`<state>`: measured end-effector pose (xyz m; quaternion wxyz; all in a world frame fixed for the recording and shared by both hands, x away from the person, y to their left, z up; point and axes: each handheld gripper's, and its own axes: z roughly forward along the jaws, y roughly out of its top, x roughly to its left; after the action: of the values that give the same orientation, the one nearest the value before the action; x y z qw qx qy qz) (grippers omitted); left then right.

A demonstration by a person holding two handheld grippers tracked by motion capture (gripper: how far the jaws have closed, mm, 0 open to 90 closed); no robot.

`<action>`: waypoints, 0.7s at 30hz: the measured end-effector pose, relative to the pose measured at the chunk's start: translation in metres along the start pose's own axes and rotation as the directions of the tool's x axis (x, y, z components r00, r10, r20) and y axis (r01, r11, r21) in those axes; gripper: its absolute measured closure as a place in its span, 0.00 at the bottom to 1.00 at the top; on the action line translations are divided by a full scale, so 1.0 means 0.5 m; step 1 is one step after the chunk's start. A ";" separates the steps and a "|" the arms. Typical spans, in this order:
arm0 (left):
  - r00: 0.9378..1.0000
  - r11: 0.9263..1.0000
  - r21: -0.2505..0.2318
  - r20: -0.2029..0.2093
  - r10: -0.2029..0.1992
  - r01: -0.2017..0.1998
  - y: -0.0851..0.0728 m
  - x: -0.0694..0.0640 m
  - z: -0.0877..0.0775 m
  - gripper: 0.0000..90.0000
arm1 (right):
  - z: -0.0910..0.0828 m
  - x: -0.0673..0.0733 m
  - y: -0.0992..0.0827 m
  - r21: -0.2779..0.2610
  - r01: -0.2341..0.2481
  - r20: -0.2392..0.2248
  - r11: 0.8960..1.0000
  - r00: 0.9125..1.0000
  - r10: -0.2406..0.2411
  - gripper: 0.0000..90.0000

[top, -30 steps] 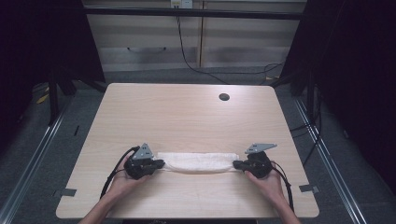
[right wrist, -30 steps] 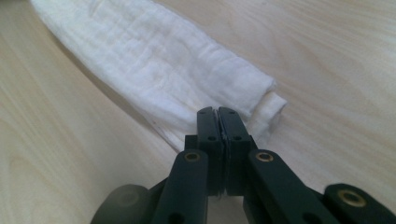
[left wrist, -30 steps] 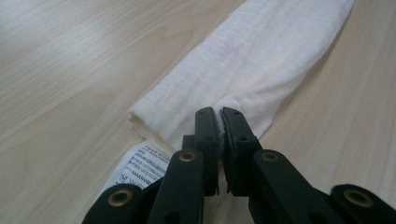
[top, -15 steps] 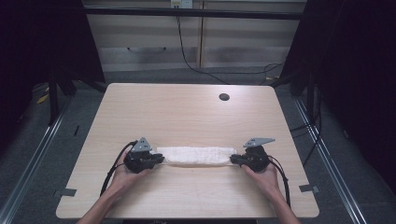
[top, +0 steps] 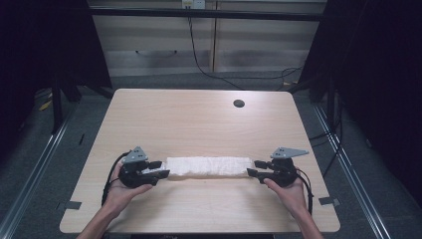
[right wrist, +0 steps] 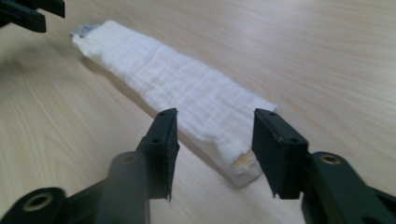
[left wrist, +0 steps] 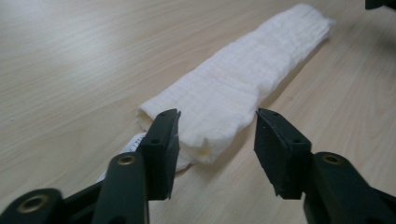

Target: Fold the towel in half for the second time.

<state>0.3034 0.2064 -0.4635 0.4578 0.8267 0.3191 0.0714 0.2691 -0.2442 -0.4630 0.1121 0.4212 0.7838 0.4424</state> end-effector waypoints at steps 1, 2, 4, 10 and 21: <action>1.000 1.000 -0.005 0.000 -0.008 0.008 0.000 0.001 -0.011 0.51 | -0.009 0.002 0.000 -0.017 -0.007 0.000 1.000 1.000 0.007 0.54; 1.000 1.000 -0.006 -0.009 -0.009 0.009 -0.001 0.002 -0.022 0.48 | -0.019 0.004 0.000 -0.031 -0.005 0.001 1.000 1.000 0.005 0.53; 1.000 1.000 -0.002 -0.012 -0.016 0.016 -0.005 0.011 -0.042 0.43 | -0.038 0.006 -0.001 -0.056 -0.009 0.008 0.998 1.000 0.009 0.49; 0.994 0.998 0.001 -0.089 -0.060 0.060 -0.037 0.035 -0.075 0.38 | -0.083 -0.002 -0.017 -0.101 -0.030 0.069 0.994 0.997 0.037 0.44; 0.969 0.991 -0.050 -0.208 -0.136 0.128 -0.085 0.077 -0.108 0.29 | -0.131 -0.043 -0.077 -0.147 -0.105 0.144 0.984 0.981 0.127 0.42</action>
<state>0.2918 0.2834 -0.4734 0.4398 0.7831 0.4188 0.1340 0.2251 -0.3094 -0.4592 0.1748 0.4900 0.7143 0.4680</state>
